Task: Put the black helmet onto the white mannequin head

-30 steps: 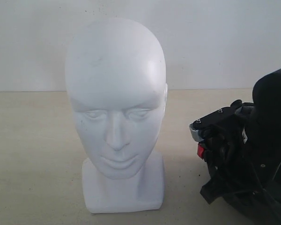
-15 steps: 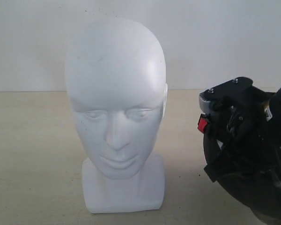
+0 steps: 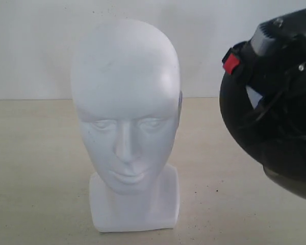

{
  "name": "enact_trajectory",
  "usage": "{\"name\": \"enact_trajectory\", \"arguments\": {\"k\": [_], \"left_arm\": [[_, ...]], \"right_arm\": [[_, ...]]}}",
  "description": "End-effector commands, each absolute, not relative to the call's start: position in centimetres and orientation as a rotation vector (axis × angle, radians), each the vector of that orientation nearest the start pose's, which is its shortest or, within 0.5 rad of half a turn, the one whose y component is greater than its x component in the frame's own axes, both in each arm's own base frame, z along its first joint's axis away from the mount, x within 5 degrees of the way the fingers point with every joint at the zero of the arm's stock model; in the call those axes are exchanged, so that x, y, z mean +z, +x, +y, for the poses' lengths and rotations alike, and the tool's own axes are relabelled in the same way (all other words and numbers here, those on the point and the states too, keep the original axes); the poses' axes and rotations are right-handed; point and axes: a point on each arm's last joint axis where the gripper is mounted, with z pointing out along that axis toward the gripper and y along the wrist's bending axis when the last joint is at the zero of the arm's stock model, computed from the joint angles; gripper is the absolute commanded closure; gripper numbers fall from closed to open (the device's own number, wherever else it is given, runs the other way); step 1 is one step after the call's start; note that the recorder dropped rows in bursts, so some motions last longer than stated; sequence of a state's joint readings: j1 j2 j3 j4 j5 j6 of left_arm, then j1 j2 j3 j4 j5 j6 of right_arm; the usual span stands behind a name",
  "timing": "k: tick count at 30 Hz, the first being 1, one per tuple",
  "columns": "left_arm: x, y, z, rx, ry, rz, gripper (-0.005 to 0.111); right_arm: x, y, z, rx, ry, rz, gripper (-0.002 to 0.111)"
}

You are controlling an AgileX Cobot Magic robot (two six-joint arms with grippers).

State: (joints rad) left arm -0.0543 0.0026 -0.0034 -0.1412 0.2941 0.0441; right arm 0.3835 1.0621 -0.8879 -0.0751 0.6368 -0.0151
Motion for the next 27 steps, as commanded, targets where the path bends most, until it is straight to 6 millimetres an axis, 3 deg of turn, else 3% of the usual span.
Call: {"name": "enact_trajectory", "arguments": {"k": [1, 9, 16, 20, 27], "left_arm": [[18.7, 5.4, -0.7, -0.145, -0.011, 1.774, 0.102], [18.7, 5.4, -0.7, -0.145, -0.011, 1.774, 0.102], [18.7, 5.4, -0.7, -0.145, -0.011, 1.774, 0.102], [18.7, 5.4, -0.7, -0.145, -0.011, 1.774, 0.102], [18.7, 5.4, -0.7, -0.145, -0.011, 1.774, 0.102]], "right_arm": [[36.6, 19.2, 7.2, 0.1, -0.492, 1.937, 0.108], [41.7, 16.5, 6.5, 0.156, -0.414, 1.528, 0.108], [44.9, 13.6, 5.5, 0.055, -0.452, 1.208, 0.108], [45.1, 12.1, 5.1, 0.052, -0.426, 1.06, 0.108], [42.7, 9.5, 4.3, 0.07, -0.389, 0.908, 0.108]]}}
